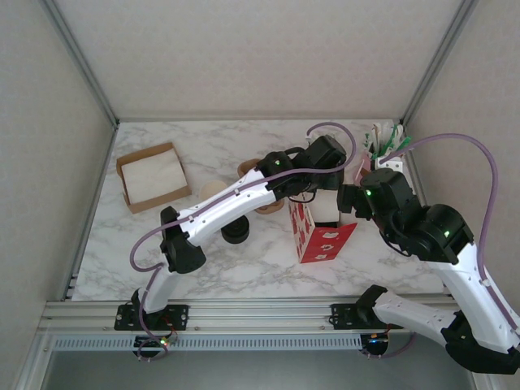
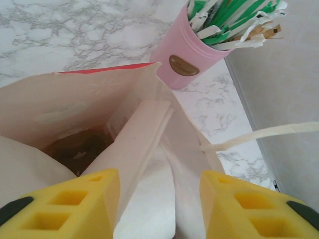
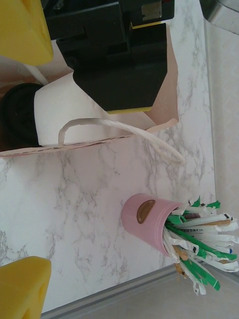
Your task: Pack the takeout coffee
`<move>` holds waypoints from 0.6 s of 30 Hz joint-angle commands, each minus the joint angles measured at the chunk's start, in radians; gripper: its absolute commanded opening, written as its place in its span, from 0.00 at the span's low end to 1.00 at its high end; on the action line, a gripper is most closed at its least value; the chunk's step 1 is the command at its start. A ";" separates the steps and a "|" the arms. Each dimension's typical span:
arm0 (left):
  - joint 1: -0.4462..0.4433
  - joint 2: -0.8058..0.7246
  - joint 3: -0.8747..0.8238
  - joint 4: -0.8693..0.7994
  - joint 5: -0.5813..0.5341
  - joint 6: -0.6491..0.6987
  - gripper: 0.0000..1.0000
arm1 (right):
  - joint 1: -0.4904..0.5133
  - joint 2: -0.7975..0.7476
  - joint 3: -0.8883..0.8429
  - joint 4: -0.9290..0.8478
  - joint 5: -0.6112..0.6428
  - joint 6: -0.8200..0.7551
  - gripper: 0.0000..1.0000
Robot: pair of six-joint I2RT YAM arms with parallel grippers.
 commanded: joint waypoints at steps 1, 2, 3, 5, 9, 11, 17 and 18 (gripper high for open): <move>0.008 -0.054 0.029 0.022 0.031 0.018 0.49 | -0.005 -0.001 -0.003 0.021 -0.012 -0.014 0.99; 0.008 -0.058 0.029 0.025 0.036 0.021 0.50 | -0.005 -0.002 -0.003 0.022 -0.012 -0.014 0.99; 0.008 -0.065 0.029 0.031 0.041 0.025 0.51 | -0.005 -0.004 -0.002 0.022 -0.010 -0.014 0.99; 0.008 -0.081 0.028 0.041 0.046 0.035 0.54 | -0.005 -0.015 -0.002 0.031 -0.012 -0.019 0.99; 0.008 -0.139 0.005 0.074 0.032 0.065 0.61 | -0.005 -0.063 -0.015 0.071 -0.018 -0.036 0.99; 0.008 -0.182 -0.029 0.103 0.023 0.081 0.67 | -0.005 -0.089 -0.024 0.086 -0.012 -0.043 0.99; 0.009 -0.363 -0.233 0.214 -0.082 0.123 0.90 | -0.006 -0.195 -0.066 0.127 0.058 -0.056 0.99; 0.011 -0.401 -0.276 0.230 -0.109 0.128 0.94 | -0.005 -0.211 -0.074 0.130 0.076 -0.056 0.99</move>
